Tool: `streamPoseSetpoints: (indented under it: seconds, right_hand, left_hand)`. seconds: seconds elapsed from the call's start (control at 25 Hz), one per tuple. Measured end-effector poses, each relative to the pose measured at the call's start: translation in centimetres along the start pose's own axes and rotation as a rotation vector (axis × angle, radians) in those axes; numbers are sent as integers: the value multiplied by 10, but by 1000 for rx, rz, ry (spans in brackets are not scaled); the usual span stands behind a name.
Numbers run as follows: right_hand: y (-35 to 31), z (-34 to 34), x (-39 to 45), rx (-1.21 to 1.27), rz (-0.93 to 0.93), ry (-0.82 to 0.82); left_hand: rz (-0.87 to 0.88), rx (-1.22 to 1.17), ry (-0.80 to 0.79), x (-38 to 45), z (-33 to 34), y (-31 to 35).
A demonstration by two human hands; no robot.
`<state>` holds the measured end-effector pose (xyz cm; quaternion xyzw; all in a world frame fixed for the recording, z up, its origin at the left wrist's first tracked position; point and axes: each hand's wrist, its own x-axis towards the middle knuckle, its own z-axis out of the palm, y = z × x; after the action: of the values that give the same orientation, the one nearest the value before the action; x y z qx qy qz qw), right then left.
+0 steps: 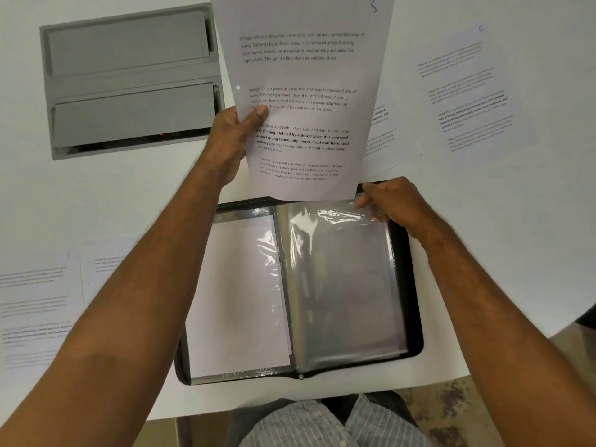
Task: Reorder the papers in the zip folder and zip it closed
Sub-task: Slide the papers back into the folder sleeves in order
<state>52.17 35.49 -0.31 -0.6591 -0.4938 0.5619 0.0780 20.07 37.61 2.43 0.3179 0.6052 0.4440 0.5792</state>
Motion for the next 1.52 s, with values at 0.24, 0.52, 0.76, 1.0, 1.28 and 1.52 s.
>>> streamPoseSetpoints:
  seconds: [0.24, 0.52, 0.76, 1.0, 1.28, 1.52]
  right_hand:
    - [-8, -6, 6, -69, 100, -130]
    - [-6, -6, 4, -78, 44, -188]
    - [-4, -6, 5, -63, 3, -176]
    - [-5, -8, 3, -80, -25, -196]
    - [-4, -8, 5, -66, -26, -203]
    - [-8, -7, 9, 168, -30, -170]
  left_hand:
    - [34, 17, -2, 3, -2, 5]
    - [76, 42, 74, 5, -2, 1]
    - [66, 79, 35, 6, 2, -5]
    - [73, 96, 35, 10, 6, -8]
    - [11, 85, 1, 7, 17, -19]
    - [-104, -24, -26, -1, 32, -38]
